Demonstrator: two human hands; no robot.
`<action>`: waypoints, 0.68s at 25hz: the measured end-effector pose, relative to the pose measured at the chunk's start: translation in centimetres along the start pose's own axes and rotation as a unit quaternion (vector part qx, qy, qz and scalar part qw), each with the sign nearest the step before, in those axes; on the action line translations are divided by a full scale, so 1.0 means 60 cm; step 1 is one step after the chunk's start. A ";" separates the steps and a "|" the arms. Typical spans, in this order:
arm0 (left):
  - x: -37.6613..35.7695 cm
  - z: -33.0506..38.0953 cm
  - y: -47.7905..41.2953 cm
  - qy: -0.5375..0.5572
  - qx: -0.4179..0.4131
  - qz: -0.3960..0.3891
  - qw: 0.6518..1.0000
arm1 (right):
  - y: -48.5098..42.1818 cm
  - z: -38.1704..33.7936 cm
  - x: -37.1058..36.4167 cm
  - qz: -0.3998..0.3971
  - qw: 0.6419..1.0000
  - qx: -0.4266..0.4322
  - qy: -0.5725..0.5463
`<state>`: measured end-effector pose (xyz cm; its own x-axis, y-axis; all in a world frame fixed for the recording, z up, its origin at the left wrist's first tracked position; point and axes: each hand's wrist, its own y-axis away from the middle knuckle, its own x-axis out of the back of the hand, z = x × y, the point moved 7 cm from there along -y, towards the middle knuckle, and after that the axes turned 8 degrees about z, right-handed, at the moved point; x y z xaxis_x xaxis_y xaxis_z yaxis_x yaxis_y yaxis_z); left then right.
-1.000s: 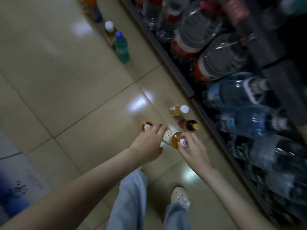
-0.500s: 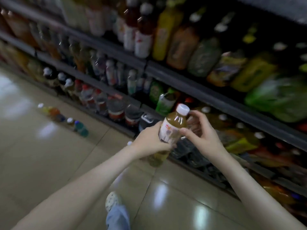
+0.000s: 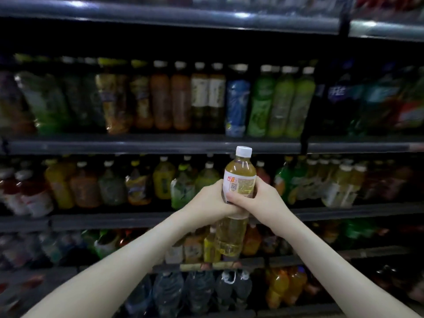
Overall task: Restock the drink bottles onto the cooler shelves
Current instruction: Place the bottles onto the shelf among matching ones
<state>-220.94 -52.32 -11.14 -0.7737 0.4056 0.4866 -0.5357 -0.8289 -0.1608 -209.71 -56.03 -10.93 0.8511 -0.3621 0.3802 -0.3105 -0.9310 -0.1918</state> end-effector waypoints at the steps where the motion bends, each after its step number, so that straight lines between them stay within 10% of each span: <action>1: -0.015 0.015 -0.029 -0.009 -0.011 -0.008 1.000 | -0.015 0.004 0.033 0.018 1.000 0.004 -0.005; 7: -0.031 0.084 -0.205 -0.146 -0.129 0.026 0.980 | -0.137 0.018 0.183 0.110 0.993 0.022 -0.036; 11: 0.028 0.130 -0.324 -0.215 -0.197 0.262 0.920 | -0.214 0.029 0.295 0.185 0.981 0.028 -0.049; 17: 0.061 0.057 -0.436 -0.120 -0.001 0.326 0.938 | -0.300 0.077 0.380 0.208 0.977 0.013 -0.048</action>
<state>-208.59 -30.46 -2.22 -0.8388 -0.2855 0.4636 0.0235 -0.8697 -0.4931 -182.74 -47.33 -3.00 0.6897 -0.7019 0.1780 -0.6283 -0.7023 -0.3347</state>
